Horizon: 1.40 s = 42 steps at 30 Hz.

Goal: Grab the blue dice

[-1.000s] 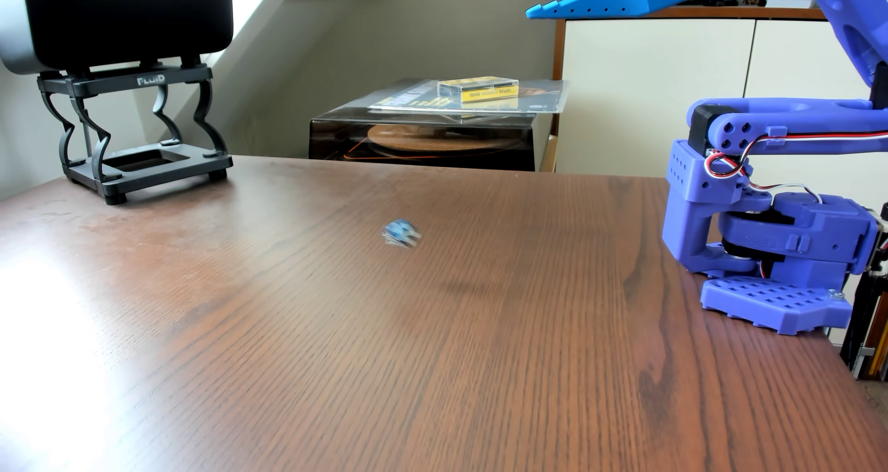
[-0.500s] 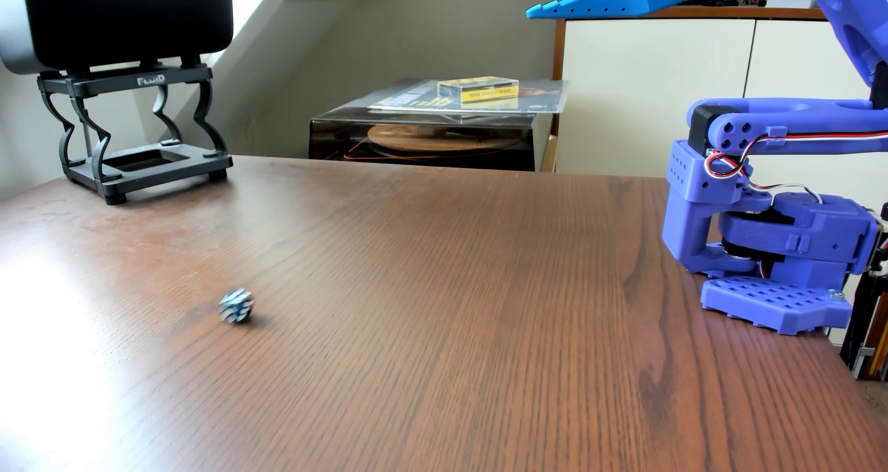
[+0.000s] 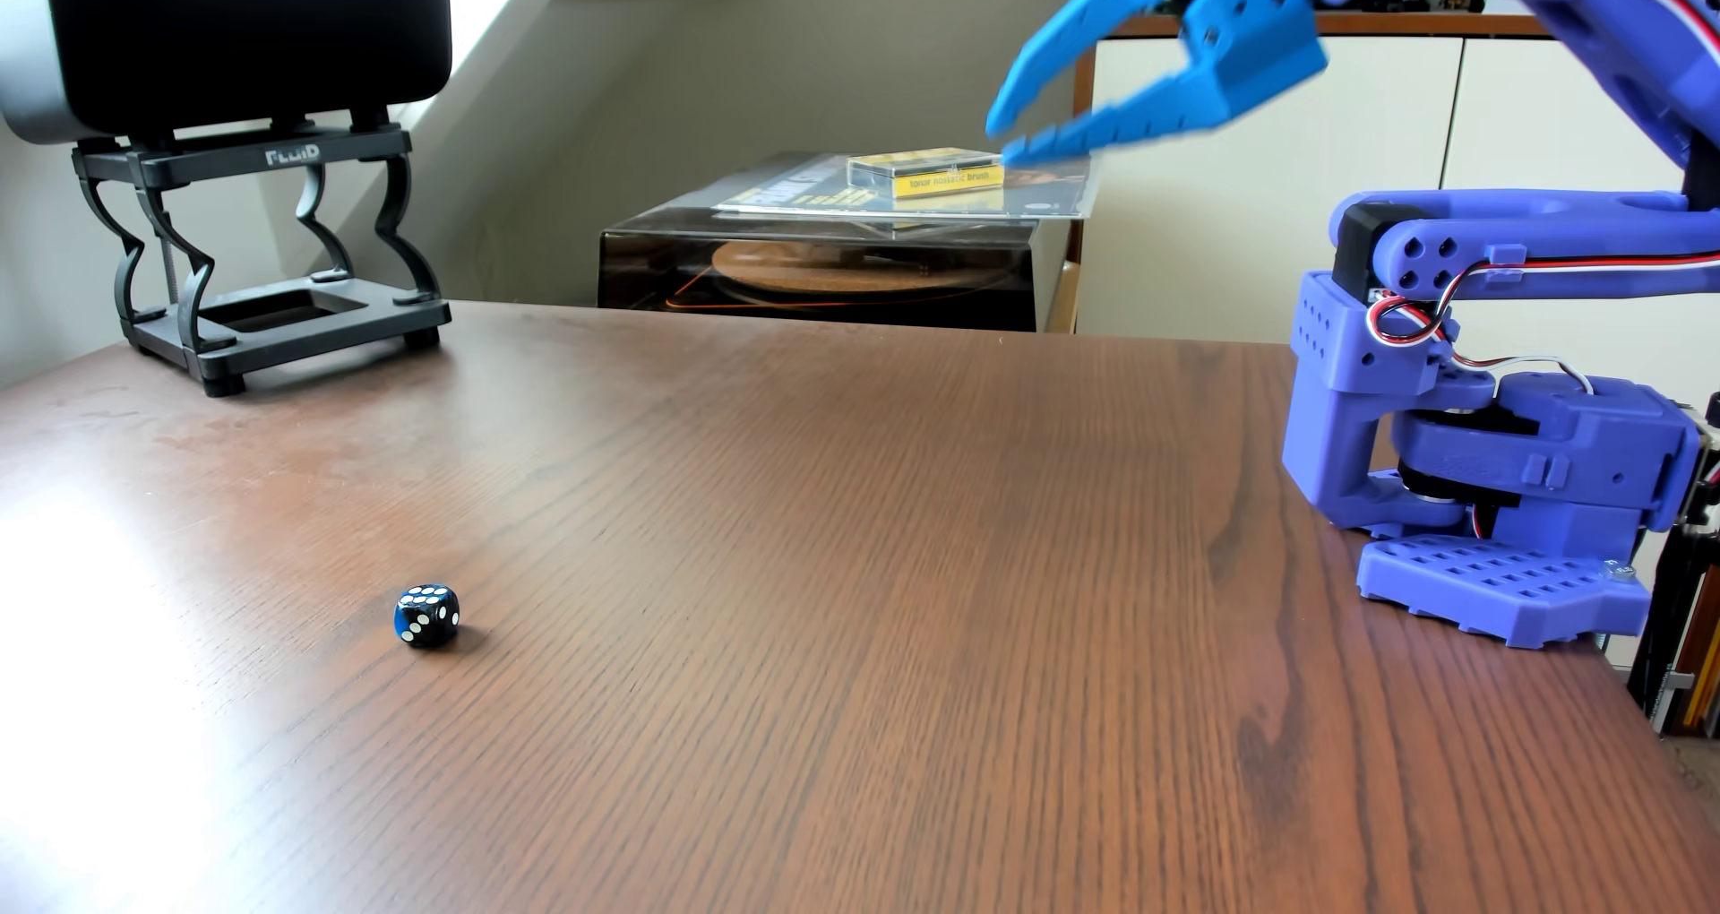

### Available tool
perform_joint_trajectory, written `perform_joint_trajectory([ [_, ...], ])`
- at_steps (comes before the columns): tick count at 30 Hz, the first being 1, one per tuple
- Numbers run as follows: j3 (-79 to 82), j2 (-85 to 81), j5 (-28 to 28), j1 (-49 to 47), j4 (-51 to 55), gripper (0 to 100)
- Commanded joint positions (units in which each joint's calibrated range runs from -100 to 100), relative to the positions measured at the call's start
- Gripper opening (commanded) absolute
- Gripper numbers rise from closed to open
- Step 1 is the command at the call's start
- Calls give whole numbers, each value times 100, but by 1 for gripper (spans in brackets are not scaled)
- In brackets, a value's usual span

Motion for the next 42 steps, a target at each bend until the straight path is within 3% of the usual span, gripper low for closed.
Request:
perform_joint_trajectory([
  [1,675,120,-52,-66,-581,3],
  [10,2375,111,-37,147,-1556,3],
  [21,2890,111,279,351,-1548,3],
  [42,3035,111,279,703,-1548,3],
])
